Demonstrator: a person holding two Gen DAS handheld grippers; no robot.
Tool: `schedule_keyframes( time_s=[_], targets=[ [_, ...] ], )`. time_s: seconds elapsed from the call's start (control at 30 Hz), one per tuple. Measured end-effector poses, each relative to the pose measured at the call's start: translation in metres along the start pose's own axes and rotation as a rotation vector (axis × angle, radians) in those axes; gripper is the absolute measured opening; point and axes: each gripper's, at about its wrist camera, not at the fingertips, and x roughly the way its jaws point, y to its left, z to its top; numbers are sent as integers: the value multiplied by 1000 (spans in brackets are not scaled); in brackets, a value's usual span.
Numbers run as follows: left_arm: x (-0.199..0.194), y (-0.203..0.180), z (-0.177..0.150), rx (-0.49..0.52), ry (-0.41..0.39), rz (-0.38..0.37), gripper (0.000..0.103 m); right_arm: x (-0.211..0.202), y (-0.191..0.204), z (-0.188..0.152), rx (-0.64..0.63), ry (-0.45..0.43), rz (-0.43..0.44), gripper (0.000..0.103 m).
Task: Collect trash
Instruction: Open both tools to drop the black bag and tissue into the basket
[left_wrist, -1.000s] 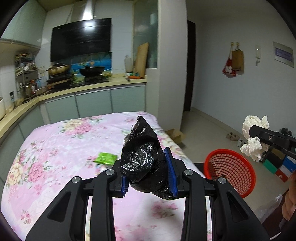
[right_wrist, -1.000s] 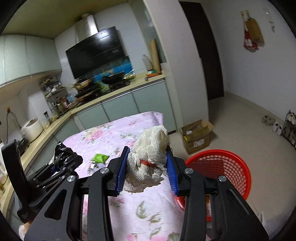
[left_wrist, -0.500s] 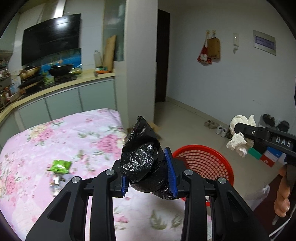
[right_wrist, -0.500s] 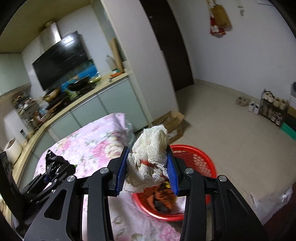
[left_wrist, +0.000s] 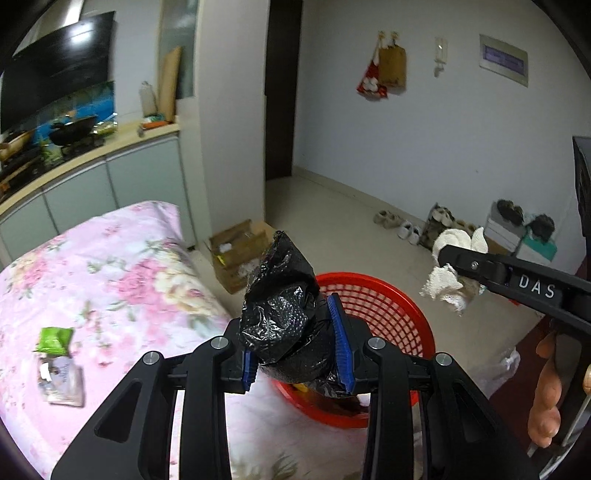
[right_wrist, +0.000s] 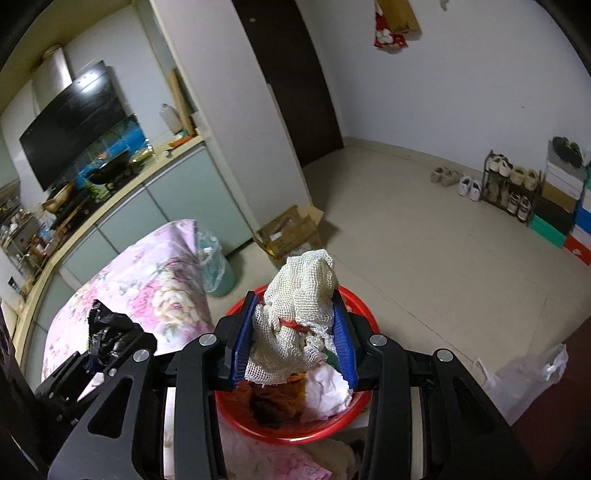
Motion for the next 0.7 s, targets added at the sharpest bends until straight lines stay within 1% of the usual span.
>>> schedule_keyframes(
  time_s=[0.1,0.17,0.23,0.3,0.33,0.37,0.4,0.43,0.53,0.7],
  targets=[
    [19,-8,-1,1,42,-35,32,5,-8,-1,24,10,-27,38],
    [29,-11,-3,2,67,-44,33,9,-12,-2,41,15,-34,43],
    [40,-15,-4,10,87,-46,34,15,-14,-4,46,25,-43,46],
    [47,-17,-6,10,101,-45,38,22,-18,-5,61,41,-40,50],
    [50,-17,-7,4,108,-46,45,27,-20,-7,77,57,-34,54],
    [51,-17,-7,-1,112,-47,55,31,-22,-8,89,68,-28,57],
    [52,-16,-8,-7,115,-48,60,34,-24,-8,99,76,-24,58],
    [52,-15,-8,-8,114,-47,67,36,-26,-8,111,86,-18,59],
    [49,-11,-9,-10,106,-35,72,36,-30,-7,130,90,-8,60],
    [33,9,-6,-43,77,-7,76,26,-23,-4,102,63,-2,60]
  ],
)
